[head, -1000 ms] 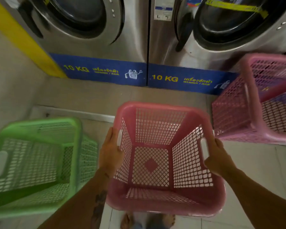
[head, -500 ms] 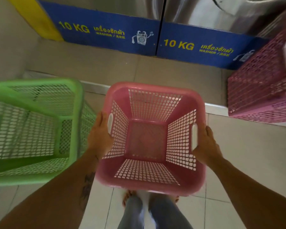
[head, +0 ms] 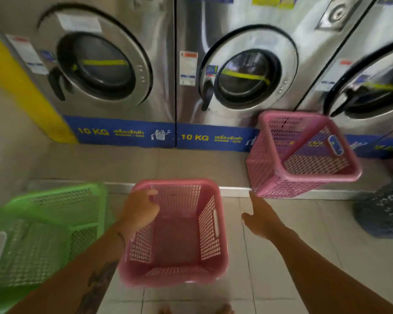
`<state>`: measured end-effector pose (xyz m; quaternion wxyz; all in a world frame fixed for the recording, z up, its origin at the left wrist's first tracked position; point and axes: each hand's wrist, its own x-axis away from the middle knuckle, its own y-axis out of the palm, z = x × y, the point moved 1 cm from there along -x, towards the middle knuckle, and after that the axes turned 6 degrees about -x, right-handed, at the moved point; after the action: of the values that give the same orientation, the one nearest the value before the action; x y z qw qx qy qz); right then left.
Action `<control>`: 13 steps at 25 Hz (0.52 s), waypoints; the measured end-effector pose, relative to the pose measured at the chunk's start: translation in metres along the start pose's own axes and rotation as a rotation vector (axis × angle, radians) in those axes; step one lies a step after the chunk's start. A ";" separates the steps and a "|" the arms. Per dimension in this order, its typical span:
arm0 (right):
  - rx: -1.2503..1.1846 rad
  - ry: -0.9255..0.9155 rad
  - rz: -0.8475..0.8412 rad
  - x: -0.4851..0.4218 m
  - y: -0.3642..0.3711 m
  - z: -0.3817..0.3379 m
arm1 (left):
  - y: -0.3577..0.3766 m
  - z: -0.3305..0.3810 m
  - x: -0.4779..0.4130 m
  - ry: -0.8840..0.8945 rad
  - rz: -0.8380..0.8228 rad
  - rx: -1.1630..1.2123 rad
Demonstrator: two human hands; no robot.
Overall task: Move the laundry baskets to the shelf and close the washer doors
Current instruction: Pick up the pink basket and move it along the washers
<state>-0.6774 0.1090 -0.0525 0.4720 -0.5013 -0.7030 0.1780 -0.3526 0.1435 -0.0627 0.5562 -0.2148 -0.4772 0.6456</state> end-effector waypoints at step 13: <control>-0.035 -0.098 0.386 0.076 -0.304 0.147 | -0.020 0.361 0.012 0.401 0.054 0.022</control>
<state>-0.9680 0.0761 0.1318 0.3854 -0.6256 -0.6191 0.2771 -0.6375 0.0167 0.1212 0.6250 -0.3457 -0.3439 0.6096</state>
